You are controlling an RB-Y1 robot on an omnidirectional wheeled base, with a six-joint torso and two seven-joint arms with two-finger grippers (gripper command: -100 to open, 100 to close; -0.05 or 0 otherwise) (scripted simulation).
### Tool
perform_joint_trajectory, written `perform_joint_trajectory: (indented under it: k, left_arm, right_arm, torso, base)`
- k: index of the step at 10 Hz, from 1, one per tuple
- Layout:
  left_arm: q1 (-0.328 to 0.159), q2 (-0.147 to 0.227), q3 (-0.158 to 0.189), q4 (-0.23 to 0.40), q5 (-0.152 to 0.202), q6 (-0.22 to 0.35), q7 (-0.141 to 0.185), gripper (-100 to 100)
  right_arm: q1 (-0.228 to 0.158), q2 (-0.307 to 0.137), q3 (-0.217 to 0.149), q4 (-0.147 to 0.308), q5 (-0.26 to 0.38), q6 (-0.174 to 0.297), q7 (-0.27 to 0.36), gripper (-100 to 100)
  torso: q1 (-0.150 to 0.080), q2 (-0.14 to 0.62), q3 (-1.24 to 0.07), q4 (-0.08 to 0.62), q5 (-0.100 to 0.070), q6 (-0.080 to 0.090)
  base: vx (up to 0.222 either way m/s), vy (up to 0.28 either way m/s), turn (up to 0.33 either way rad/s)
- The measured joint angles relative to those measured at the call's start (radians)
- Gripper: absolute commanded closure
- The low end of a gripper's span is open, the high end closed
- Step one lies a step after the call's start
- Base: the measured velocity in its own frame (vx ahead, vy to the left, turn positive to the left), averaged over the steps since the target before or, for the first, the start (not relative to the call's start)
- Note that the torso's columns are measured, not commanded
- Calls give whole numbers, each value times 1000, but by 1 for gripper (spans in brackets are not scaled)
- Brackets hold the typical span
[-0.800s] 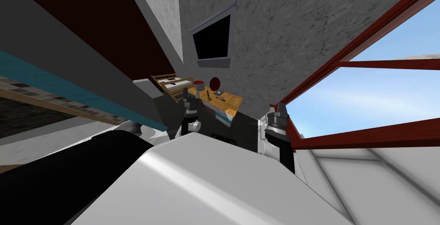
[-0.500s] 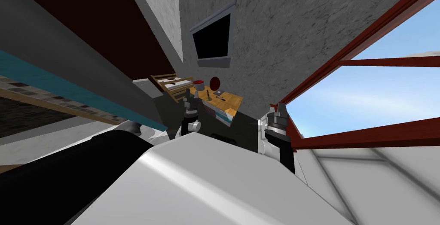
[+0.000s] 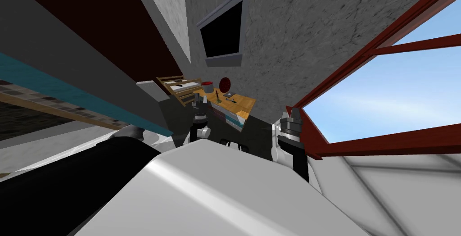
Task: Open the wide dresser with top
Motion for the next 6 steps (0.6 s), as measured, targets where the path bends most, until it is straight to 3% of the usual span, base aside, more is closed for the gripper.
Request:
perform_joint_trajectory:
  k: [1,2,3,6]
  left_arm:
    - [0,0,0,0,0,0,0,0]
    - [0,0,0,0,0,0,0,-100]
    - [-5,13,1,15,2,-1,-2,-100]
    - [-12,46,-2,74,7,-19,-10,-100]
  right_arm:
    - [0,0,0,0,0,0,0,0]
    - [0,0,0,0,0,0,0,0]
    - [0,0,0,0,0,0,0,0]
    - [0,0,0,1,0,0,0,0]
  torso:
    - [0,74,-148,74,0,0]
    - [0,148,-295,148,0,0]
    - [0,181,-365,180,0,0]
    - [0,193,-389,194,0,0]
  base:
    - [0,0,0]
    - [20,3,-74]
    - [30,5,-79]
    - [36,8,-82]
